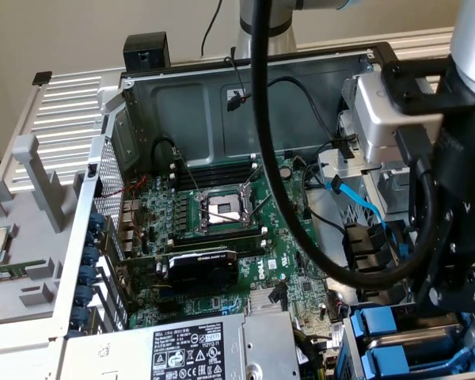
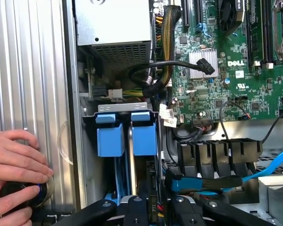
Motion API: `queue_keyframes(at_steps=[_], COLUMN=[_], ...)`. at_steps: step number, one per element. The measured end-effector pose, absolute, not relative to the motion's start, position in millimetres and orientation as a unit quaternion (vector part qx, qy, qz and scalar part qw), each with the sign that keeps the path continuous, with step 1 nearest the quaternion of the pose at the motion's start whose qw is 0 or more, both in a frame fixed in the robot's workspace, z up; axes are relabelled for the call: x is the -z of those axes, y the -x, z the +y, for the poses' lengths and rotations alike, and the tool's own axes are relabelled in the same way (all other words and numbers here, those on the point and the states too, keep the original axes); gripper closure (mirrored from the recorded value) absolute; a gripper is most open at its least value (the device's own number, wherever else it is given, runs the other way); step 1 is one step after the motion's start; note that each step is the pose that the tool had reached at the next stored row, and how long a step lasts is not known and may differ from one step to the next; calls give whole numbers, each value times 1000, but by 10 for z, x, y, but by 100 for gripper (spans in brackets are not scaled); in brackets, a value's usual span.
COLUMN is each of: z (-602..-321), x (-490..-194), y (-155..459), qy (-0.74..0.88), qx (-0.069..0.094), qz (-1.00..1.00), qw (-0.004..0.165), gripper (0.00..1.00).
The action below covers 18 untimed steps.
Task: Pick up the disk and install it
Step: 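Insert the first disk wire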
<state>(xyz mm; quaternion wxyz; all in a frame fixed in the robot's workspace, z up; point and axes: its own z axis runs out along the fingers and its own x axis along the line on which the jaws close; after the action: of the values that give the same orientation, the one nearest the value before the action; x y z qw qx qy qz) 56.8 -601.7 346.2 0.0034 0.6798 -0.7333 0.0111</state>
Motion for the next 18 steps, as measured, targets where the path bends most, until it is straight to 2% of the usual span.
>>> queue_keyframes(at_steps=[10, 18], z=[-5984, -5917], x=[-3790, -3912], y=[-568, -555], qy=[-680, -679], qx=[-22, -37], qz=[-733, -733], qw=[13, 27], gripper=[75, 75])
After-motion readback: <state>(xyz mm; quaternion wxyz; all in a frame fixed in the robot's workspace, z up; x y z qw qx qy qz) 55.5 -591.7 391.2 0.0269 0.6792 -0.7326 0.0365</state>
